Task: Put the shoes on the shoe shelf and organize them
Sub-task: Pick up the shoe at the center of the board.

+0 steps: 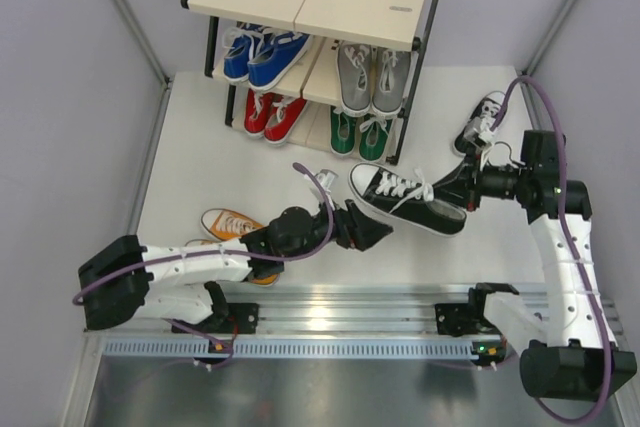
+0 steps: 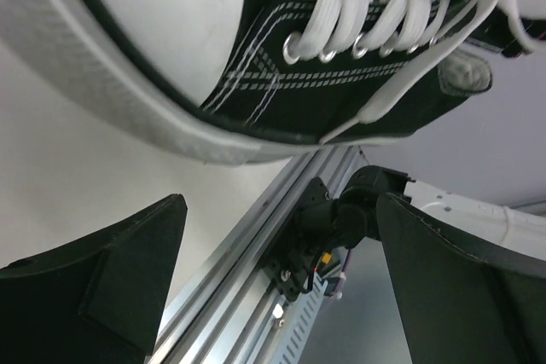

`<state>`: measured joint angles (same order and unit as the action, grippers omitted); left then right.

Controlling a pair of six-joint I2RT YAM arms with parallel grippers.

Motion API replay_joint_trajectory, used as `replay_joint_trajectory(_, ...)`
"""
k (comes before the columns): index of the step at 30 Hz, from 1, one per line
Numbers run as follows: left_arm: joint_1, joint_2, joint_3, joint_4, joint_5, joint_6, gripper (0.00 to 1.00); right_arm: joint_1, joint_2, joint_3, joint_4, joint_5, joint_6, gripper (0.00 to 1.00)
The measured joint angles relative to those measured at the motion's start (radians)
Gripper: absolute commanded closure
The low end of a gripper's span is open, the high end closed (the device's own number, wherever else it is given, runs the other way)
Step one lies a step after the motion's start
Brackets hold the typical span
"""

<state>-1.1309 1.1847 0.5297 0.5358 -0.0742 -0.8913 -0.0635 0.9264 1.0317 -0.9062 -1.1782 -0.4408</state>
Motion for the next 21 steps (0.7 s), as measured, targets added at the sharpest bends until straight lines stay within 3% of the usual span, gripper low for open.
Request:
replay_joint_trajectory(6,-0.01,0.078,0.028,0.179,-0.032,0.0,0.02,0.026,-0.029,-0.026,-0.011,-0.064,-0.031,1.0)
replay_joint_trajectory(16,-0.01,0.09,0.028,0.258,-0.126,0.003,0.08,0.081,-0.066,-0.037,-0.045,-0.077,-0.116,1.0)
replay_joint_trajectory(19,-0.01,0.09,0.028,0.277,-0.145,0.006,0.21,0.106,-0.074,-0.037,-0.066,-0.064,-0.148,1.0)
replay_joint_trajectory(21,-0.009,0.09,0.026,0.293,-0.158,0.008,0.48,0.117,-0.081,-0.037,-0.075,-0.05,-0.162,1.0)
